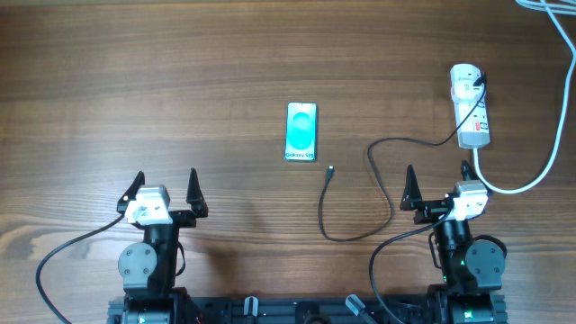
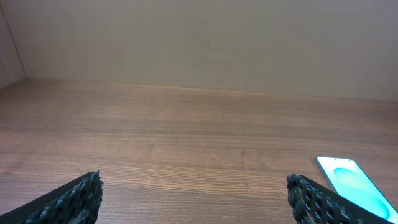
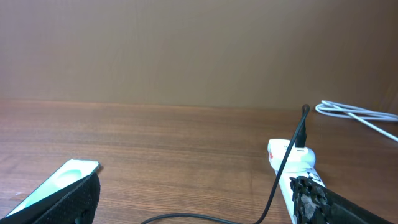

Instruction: Plug charger to phone and switch on socket

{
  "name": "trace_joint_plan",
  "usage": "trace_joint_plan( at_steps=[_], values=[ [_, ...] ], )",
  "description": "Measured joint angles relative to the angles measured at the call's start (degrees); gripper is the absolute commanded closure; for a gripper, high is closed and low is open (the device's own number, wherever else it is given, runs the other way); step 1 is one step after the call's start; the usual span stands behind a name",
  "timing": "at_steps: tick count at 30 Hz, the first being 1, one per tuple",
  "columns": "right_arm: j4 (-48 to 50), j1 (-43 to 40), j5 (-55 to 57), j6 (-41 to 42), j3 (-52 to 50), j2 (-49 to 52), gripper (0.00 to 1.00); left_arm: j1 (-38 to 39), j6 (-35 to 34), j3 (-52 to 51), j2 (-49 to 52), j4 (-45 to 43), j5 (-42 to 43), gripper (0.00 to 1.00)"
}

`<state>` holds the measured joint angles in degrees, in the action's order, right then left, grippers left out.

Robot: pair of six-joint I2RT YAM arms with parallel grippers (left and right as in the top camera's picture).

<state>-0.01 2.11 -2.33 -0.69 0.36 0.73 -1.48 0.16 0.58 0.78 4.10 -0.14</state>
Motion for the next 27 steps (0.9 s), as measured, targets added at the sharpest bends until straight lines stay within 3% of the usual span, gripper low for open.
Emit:
trace_joint_plan(
  at_steps=[4, 7, 11, 13, 17, 20, 23, 27],
  values=[
    [0.0, 0.0, 0.0, 0.0, 0.0, 0.0, 0.00, 0.0, -0.3, 0.0, 0.0, -0.1, 0.8, 0.00],
    [0.0, 0.0, 0.0, 0.0, 0.0, 0.0, 0.00, 0.0, -5.0, -0.2, 0.0, -5.7, 18.2, 0.00],
    [0.0, 0.0, 0.0, 0.0, 0.0, 0.1, 0.00, 0.0, -8.7, -0.3, 0.1, -24.4, 37.6, 0.00],
    [0.0, 0.0, 0.0, 0.0, 0.0, 0.1, 0.00, 0.0, -15.4, 0.2, 0.0, -37.4, 40.7, 0.00],
    [0.0, 0.0, 0.0, 0.0, 0.0, 0.1, 0.00, 0.0, -21.4, 1.9, 0.2, -38.6, 41.0, 0.00],
    [0.0, 0.0, 0.0, 0.0, 0.0, 0.1, 0.00, 0.0, -23.1, 9.4, 5.0, -38.9, 42.4, 0.00],
    [0.0, 0.0, 0.0, 0.0, 0.0, 0.3, 0.00, 0.0, -23.6, 23.6, 16.5, -28.9, 46.3, 0.00],
    [0.0, 0.0, 0.0, 0.0, 0.0, 0.4, 0.00, 0.0, -21.4, 48.2, 36.3, -0.8, 51.3, 0.00]
  ],
)
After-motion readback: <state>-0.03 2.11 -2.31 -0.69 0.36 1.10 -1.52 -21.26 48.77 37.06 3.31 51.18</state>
